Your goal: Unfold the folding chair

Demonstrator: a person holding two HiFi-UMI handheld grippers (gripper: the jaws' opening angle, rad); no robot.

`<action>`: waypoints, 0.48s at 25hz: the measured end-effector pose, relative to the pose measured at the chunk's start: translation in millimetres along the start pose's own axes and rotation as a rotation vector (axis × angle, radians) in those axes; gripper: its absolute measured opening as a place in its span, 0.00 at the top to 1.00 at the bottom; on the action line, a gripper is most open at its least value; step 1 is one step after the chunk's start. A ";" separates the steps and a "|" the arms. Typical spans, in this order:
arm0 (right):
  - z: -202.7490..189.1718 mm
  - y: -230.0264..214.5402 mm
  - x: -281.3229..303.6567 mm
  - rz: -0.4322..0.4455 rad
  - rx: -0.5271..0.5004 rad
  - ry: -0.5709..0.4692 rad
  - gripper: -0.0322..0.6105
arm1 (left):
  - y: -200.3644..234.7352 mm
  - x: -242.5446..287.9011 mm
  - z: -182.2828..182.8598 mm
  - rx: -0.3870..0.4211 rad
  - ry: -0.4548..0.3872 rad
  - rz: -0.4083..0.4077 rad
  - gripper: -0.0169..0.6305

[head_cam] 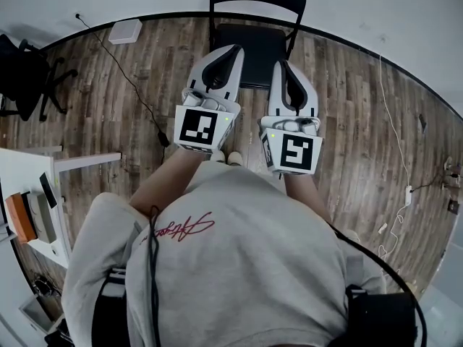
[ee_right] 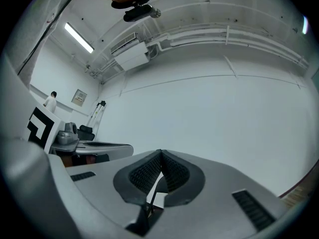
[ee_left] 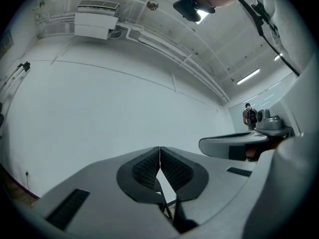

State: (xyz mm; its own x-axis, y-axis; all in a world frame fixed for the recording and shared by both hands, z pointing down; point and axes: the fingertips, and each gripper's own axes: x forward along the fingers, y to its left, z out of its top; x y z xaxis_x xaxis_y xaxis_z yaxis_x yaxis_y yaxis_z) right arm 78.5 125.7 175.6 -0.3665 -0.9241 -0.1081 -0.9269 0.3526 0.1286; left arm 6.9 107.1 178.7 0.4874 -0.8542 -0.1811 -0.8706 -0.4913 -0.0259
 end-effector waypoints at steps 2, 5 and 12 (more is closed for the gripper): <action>0.5 -0.1 0.5 0.004 -0.001 -0.001 0.93 | -1.1 0.6 2.2 0.005 0.002 0.003 0.95; 1.5 0.4 -0.5 0.003 0.006 -0.001 0.93 | -2.0 -1.0 3.6 -0.001 -0.001 0.008 0.95; 2.0 6.2 -0.4 0.009 0.011 -0.002 0.93 | 2.5 -7.6 -1.1 -0.015 0.017 0.023 0.95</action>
State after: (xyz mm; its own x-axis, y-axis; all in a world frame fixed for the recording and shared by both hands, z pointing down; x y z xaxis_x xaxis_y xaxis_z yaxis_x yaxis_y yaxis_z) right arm 72.8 128.5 174.5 -0.3747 -0.9207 -0.1093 -0.9245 0.3622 0.1186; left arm 1.1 112.2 181.0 0.4688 -0.8679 -0.1643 -0.8804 -0.4742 -0.0069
